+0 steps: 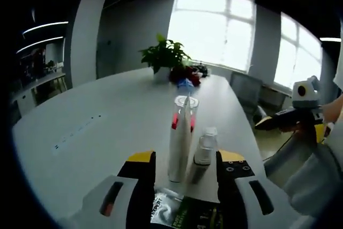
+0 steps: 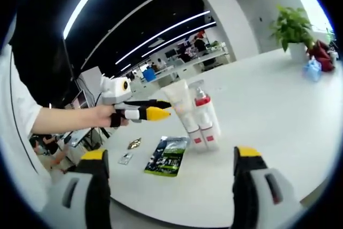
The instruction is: Arrange the skincare products in the storage area until every visible bottle or jar stands upright without overlapping.
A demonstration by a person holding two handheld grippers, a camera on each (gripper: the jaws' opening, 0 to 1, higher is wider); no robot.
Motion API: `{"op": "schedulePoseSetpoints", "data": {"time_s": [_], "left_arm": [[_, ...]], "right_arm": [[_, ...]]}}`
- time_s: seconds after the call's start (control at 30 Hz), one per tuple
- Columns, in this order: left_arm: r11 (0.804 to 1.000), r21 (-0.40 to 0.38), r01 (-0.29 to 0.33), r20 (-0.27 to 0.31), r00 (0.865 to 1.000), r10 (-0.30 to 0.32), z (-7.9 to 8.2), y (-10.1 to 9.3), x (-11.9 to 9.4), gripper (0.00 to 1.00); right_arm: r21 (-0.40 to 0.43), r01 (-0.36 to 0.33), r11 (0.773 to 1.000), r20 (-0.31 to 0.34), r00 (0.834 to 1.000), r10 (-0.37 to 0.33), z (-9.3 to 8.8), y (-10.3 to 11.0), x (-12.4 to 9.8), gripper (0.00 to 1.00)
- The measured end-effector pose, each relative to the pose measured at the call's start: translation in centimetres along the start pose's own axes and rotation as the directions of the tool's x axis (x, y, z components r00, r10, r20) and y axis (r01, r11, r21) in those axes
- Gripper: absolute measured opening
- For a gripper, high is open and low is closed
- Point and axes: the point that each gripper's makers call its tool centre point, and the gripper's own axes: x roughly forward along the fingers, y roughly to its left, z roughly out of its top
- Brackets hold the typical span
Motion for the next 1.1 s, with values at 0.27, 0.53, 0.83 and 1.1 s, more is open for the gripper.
{"op": "schedulePoseSetpoints", "data": {"time_s": [0.27,0.53,0.83,1.1], "left_arm": [[0.994,-0.039,-0.099,-0.028,0.995,0.098,-1.9,0.2,-2.8,0.63],[0.980,-0.092,-0.176,-0.052,0.984,0.172,-4.3,-1.1,-6.0,0.73],[0.948,-0.144,-0.284,-0.119,0.956,0.268,-7.5,-2.8,-10.2,0.77],[0.893,-0.244,-0.377,-0.109,0.926,0.361,-9.4,-3.7,-13.4,0.82]], "right_arm": [[0.002,-0.009,1.000,0.003,1.000,0.009,0.1,0.2,0.0,0.98],[-0.010,-0.032,0.999,-0.008,0.999,0.032,-0.1,0.6,0.1,0.99],[-0.007,-0.045,0.999,-0.017,0.999,0.045,-0.3,0.8,0.1,1.00],[-0.013,-0.022,1.000,-0.044,0.999,0.021,-0.8,0.4,0.1,0.99]]}}
